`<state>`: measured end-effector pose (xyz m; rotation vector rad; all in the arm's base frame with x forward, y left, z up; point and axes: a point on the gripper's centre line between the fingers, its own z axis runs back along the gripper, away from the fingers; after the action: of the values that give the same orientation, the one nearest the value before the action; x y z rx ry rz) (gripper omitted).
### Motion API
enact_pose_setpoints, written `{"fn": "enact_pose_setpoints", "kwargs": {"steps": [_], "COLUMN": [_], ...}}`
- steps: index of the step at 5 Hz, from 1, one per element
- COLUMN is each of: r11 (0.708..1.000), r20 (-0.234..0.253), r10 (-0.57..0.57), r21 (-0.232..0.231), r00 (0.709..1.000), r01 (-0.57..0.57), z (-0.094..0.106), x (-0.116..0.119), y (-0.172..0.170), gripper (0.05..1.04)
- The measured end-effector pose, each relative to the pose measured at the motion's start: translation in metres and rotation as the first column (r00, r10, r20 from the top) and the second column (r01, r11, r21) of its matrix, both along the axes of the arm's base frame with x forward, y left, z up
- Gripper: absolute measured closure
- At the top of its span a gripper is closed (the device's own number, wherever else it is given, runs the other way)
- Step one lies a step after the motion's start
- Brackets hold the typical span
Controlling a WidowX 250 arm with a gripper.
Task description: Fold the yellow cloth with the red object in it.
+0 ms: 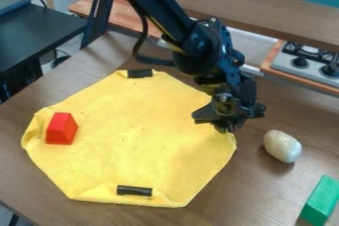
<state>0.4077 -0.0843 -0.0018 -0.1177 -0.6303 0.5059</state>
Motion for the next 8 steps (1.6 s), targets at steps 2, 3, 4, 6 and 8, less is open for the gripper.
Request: {"fn": "enact_pose_setpoints", "kwargs": {"steps": [2,3,4,6,8], "r11": [0.999,0.999,0.999,0.998,0.998], "r20": [0.003,-0.01,-0.03,-0.019,-0.011], "r10": [0.024,0.036,0.042,0.058,0.054], "r21": [0.026,0.028,0.032,0.036,-0.016], "r00": [1.0,0.999,0.999,0.998,0.998], "r01": [-0.024,-0.035,-0.041,-0.057,-0.054], "z": [0.006,-0.002,-0.012,-0.012,0.005], "x": [0.006,0.005,0.002,0.004,-0.003], "y": [0.004,0.005,0.006,0.008,0.02], "gripper": [0.124,0.082,0.112,0.692,1.018]}}
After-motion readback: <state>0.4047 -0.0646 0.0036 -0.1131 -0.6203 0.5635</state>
